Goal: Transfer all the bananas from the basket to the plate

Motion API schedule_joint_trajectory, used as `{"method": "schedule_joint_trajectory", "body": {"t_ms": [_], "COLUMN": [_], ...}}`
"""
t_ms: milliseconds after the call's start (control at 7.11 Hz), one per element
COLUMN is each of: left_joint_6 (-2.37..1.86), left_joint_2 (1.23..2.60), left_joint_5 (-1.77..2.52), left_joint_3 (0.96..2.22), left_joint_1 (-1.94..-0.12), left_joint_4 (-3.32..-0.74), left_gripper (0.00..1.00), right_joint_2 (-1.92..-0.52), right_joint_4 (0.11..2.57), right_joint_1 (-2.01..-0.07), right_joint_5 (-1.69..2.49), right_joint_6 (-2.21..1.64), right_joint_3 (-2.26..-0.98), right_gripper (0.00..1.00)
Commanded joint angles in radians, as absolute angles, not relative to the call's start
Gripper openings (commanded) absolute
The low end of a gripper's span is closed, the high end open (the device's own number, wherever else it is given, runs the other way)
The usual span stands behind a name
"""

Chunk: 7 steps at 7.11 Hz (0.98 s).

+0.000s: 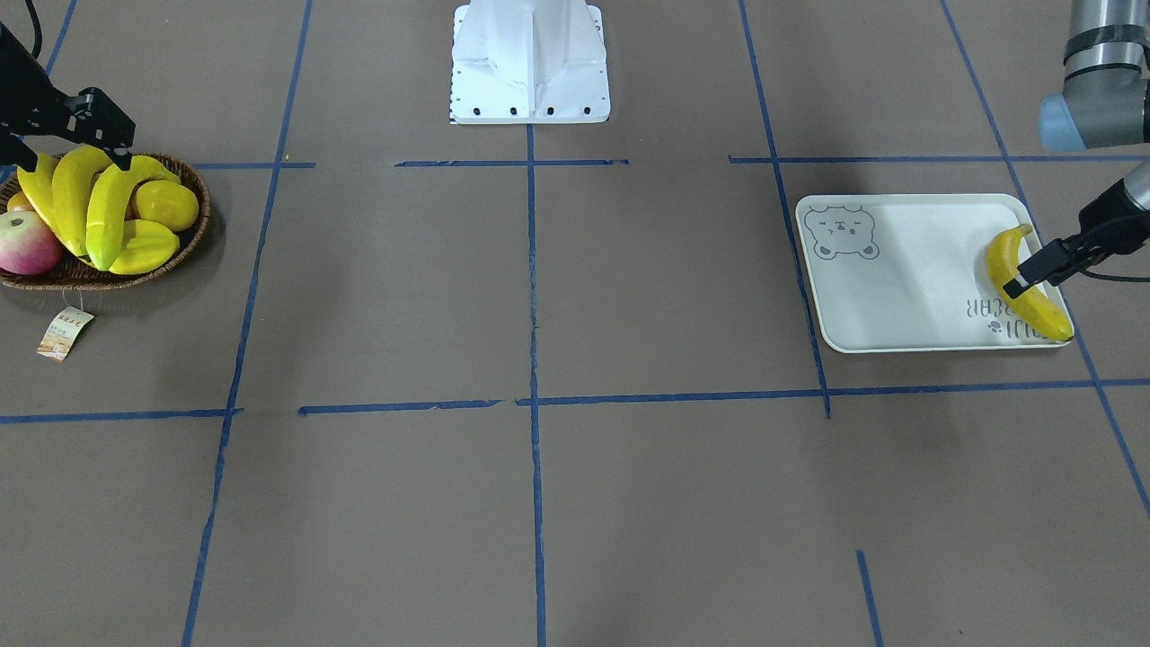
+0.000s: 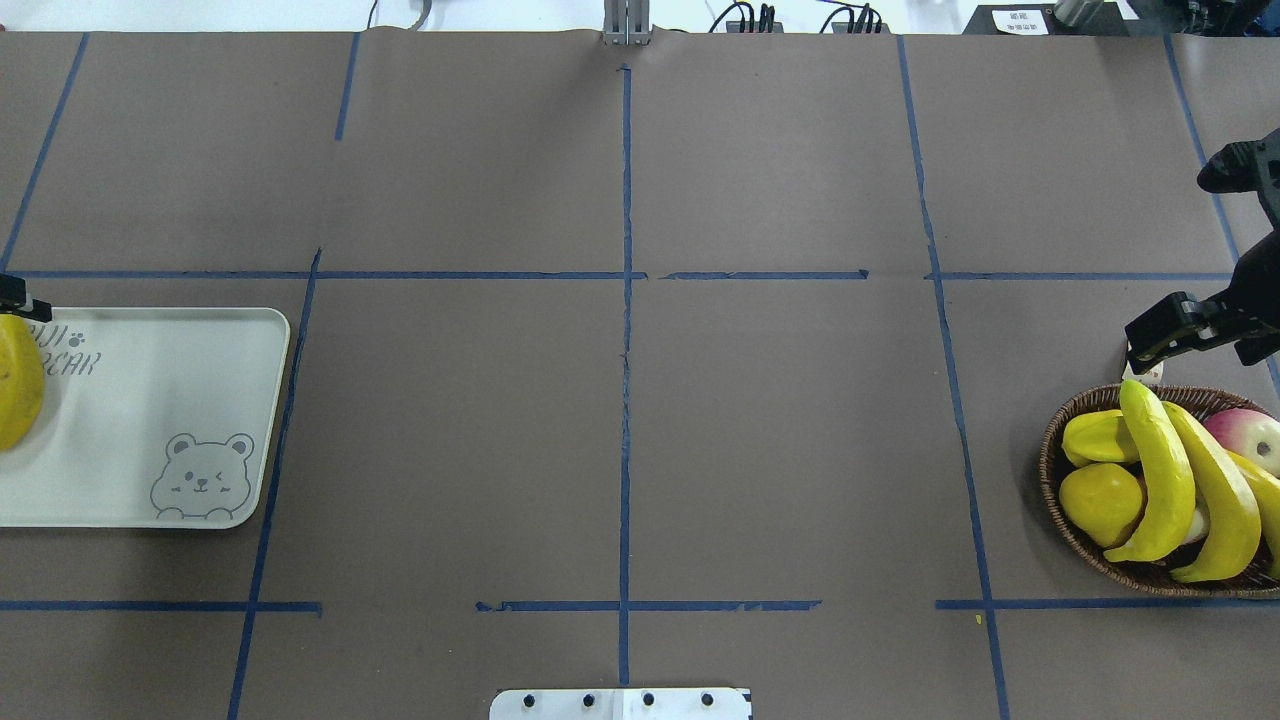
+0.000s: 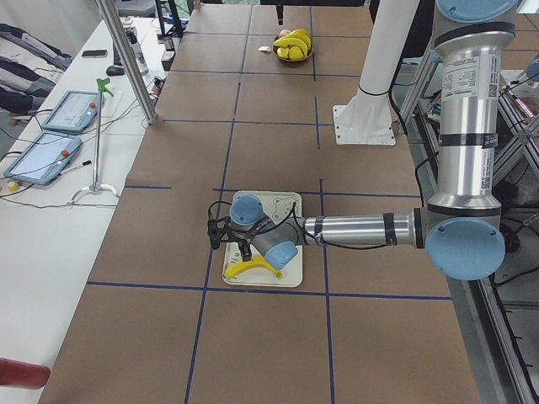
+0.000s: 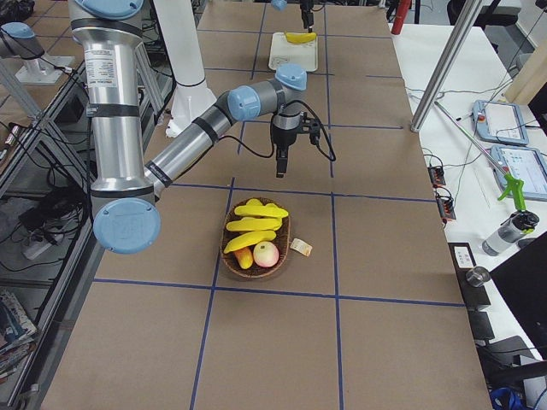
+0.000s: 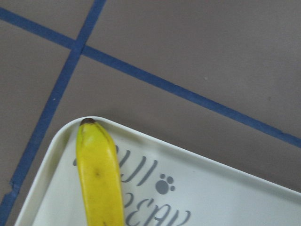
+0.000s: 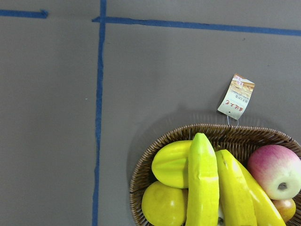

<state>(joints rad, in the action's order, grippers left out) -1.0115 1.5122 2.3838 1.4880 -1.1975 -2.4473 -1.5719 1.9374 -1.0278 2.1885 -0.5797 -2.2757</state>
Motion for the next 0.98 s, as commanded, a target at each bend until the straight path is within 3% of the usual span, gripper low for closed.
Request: {"method": "schedule_joint_trajectory", "body": {"t_ms": [0,141,562,844], "left_joint_6": [-0.969,-0.971,-0.971,-0.971], "left_joint_2": [1.511,1.512,1.519,1.517], "left_joint_5": [2.404,2.401,2.405,2.401], "left_joint_3": [1.540,1.540,1.543,1.545], "left_joint_1": [-1.206,-1.204,-1.201,-1.200], "left_joint_4": [-2.444,-2.444,-2.442,-2.442], "left_gripper": [1.00,1.00,1.00,1.00], "right_joint_2": [-1.809,-1.865,-1.920,-2.050], "right_joint_4": [1.634,1.465,1.275,1.105], "right_joint_1": [-1.028,-1.019,-0.628,-0.598], "right_joint_5": [2.189,2.187,1.839,1.822], "right_joint_6": [-0.621,-0.800,-1.329,-1.342], "right_joint_3": [-2.278,-2.269,-2.272,-2.252], "right_gripper": [1.00,1.00,1.00,0.99]}}
